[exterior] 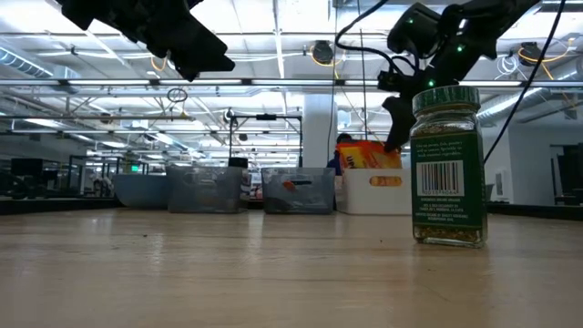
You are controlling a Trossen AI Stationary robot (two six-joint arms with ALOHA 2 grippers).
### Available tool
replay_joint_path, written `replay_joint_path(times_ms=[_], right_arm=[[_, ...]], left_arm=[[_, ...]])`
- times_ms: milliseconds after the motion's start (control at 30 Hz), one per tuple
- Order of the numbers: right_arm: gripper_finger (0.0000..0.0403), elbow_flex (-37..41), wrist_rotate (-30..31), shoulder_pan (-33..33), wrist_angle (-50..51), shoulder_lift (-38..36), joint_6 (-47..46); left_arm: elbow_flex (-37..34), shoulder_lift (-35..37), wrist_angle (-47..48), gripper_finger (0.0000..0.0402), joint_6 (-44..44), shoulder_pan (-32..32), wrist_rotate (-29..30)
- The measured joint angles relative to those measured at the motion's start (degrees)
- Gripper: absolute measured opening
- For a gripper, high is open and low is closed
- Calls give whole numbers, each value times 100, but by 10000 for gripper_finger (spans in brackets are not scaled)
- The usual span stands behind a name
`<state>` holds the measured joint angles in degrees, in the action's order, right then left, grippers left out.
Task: Pick & Place Food Item
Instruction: Adjust the orange noodle pack in the white bin
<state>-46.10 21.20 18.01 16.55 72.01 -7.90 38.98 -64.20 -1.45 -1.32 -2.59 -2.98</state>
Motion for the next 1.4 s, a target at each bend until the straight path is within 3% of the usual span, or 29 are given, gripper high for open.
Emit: replay_joint_path(times_ms=[533,867,1000,1400], right_arm=[[0,3,263,-501,228,1,-44],[11,3,-383,-501,213,2,45],[42,3,-497,-501,184,2,112],[189,3,-461,-499,40,-52,283]], left_arm=[[0,0,-2,191,4,0,-2],[0,1,-2,191,4,0,-4],[0,2,-4,191,4,0,-5],[0,0,-2,191,2,0,-7]])
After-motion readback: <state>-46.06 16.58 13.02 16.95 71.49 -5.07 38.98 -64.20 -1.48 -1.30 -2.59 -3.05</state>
